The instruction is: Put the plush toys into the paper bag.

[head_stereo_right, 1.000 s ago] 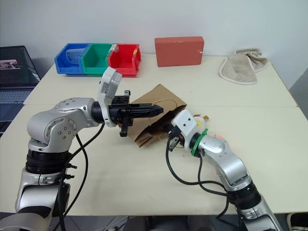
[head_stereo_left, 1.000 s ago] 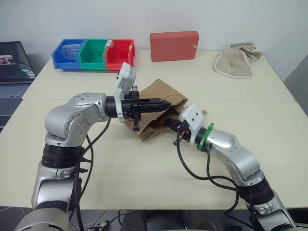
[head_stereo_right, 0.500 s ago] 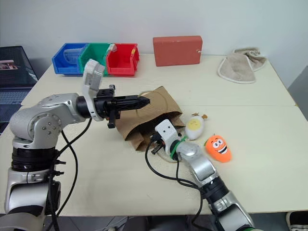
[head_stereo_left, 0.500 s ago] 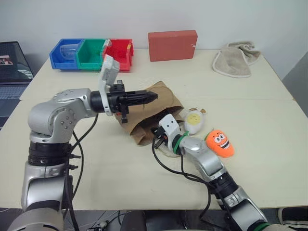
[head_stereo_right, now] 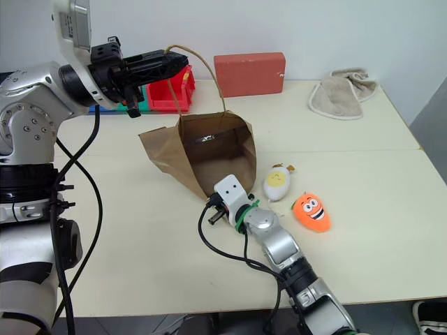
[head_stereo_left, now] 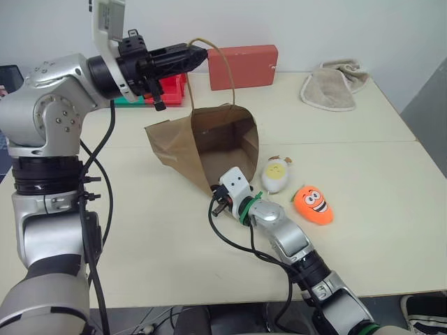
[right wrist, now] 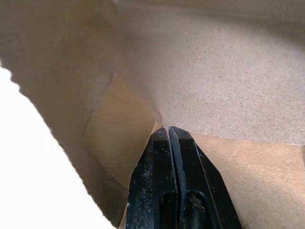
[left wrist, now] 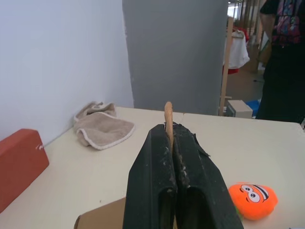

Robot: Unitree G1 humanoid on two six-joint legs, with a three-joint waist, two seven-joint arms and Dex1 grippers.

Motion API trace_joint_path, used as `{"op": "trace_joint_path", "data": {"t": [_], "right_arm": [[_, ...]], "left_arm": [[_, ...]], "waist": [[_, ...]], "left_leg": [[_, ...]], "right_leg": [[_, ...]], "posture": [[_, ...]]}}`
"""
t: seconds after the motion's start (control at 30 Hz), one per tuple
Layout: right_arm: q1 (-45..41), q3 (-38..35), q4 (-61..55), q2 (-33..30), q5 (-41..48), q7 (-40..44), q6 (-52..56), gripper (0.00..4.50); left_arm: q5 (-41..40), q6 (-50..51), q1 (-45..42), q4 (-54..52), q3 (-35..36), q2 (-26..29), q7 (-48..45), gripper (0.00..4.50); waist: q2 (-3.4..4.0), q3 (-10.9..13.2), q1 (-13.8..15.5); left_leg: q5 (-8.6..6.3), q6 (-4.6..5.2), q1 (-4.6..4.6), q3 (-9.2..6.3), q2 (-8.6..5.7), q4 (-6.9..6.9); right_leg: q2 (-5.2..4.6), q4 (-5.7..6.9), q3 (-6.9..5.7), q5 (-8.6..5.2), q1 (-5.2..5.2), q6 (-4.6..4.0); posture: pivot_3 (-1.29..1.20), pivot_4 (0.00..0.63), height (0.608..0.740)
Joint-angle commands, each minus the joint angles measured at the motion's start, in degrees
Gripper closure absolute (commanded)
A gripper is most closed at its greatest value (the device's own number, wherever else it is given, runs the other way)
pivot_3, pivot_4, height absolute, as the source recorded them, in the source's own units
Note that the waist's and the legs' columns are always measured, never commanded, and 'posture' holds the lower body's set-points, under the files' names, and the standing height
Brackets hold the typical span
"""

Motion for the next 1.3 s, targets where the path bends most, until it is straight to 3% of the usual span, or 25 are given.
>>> {"op": "trace_joint_path", "data": {"t": [0.03, 0.23, 0.47, 0.67, 0.9, 0.93, 1.03, 1.07, 1.13, 1.23, 1.3], "right_arm": [[0.33, -0.04, 2.37, 0.42, -1.09, -0.26, 0.66, 4.45], [-1.1, -1.81, 1.6, 0.54, -0.94, -0.12, 0.5, 4.45], [-1.7, -3.32, -8.96, -2.57, -0.09, 2.31, 3.78, 4.45], [0.74, -2.36, -31.63, -14.49, 5.77, 14.47, 15.19, 4.45], [-1.2, -8.28, -41.34, -20.94, 14.59, 19.6, 22.96, 4.45], [-0.92, -10.26, -42.88, -24.2, 15.8, 21.61, 23.2, 4.45], [0.13, -15.51, -45.08, -32.85, 17.44, 24.86, 23.25, 3.93], [0.53, -17.18, -45.39, -34.14, 18.25, 24.56, 23.76, 3.56], [1.07, -19.09, -45.81, -35.28, 19.83, 23.84, 24.43, 2.86], [1.77, -21.98, -46.93, -32.26, 24.83, 22.5, 25.83, 1.76], [3.6, -20.53, -47.75, -34.74, 23.5, 23.68, 24.01, 1.0]], "left_arm": [[-1.3, -0.41, -0.04, -4.95, 1.52, 0.42, -0.22, 4.5], [1.25, -1.44, 8.67, -9.24, -0.64, 2.39, -2.36, 4.5], [1.14, -1.17, 13.05, -12.03, -1.11, 3.63, -3.63, 4.5], [2.06, -2.59, 16.06, -13.42, -2.14, 3.3, -4.2, 4.5], [3.2, -3.76, 16.89, -13.86, -3.38, 2.59, -4.26, 4.5], [3.14, -3.68, 17.23, -14.22, -3.54, 2.54, -4.23, 4.5], [3.04, -3.36, 18.45, -15.29, -3.79, 2.94, -4.48, 4.5], [3.04, -3.3, 18.96, -15.59, -3.77, 3.03, -4.39, 4.5], [3.11, -3.28, 19.58, -15.99, -3.78, 2.98, -4.12, 4.5], [3.12, -3.15, 19.84, -16.46, -3.97, 2.33, -3.39, 4.5], [3.1, -2.92, 19.88, -16.63, -3.98, 2.21, -3.13, 4.5]], "waist": [[0.0, 0.0, 0.01], [0.0, 0.0, 0.03], [-0.01, 0.0, 0.48], [0.0, 0.01, 0.47], [-0.02, 0.02, 0.4], [-0.02, 0.02, 0.41], [-0.02, 0.02, 0.96], [-0.04, 0.04, 1.04], [-0.05, 0.04, 1.1], [-0.05, 0.04, 0.73], [-0.05, 0.05, 0.73]], "left_leg": [[0.0, 0.0, 0.0, 0.0, 0.0, 0.0], [0.0, 0.0, 0.1, 0.05, 0.01, -0.01], [0.01, -0.01, -0.02, 0.0, -0.01, -0.01], [0.0, -0.01, -0.17, -0.04, -0.01, -0.02], [0.0, -0.01, -0.19, -0.04, -0.02, 0.0], [0.0, 0.0, -0.19, -0.04, -0.02, 0.0], [0.0, 0.0, -0.23, -0.04, -0.06, -0.01], [0.0, 0.01, -0.24, -0.04, -0.05, -0.01], [-0.01, 0.01, -0.26, -0.05, -0.03, -0.01], [-0.01, 0.01, -0.26, -0.04, -0.01, -0.02], [-0.01, 0.01, -0.28, -0.04, -0.02, -0.02]], "right_leg": [[0.0, 0.0, 0.0, 0.0, 0.0, 0.0], [0.0, 0.05, 0.06, 0.0, 0.06, 0.0], [0.0, 0.02, 0.02, 0.0, -0.01, 0.0], [-0.01, -0.07, -0.03, -0.03, -0.1, -0.04], [-0.01, -0.08, -0.02, -0.04, -0.08, -0.06], [-0.01, -0.09, -0.03, -0.04, -0.07, -0.06], [-0.04, -0.16, -0.04, -0.04, -0.08, -0.06], [-0.04, -0.2, -0.04, -0.04, -0.07, -0.06], [-0.02, -0.2, -0.05, -0.04, -0.09, -0.06], [0.0, -0.19, -0.03, -0.04, -0.11, -0.06], [-0.01, -0.19, -0.02, -0.04, -0.11, -0.06]], "posture": [[0.0, 0.15, 0.74], [0.0, 0.15, 0.74], [0.0, 0.15, 0.74], [0.0, 0.15, 0.74], [0.0, 0.15, 0.74], [0.0, 0.15, 0.74], [0.0, 0.15, 0.74], [0.0, 0.15, 0.74], [0.0, 0.15, 0.74], [0.0, 0.15, 0.74], [0.0, 0.15, 0.74]]}}
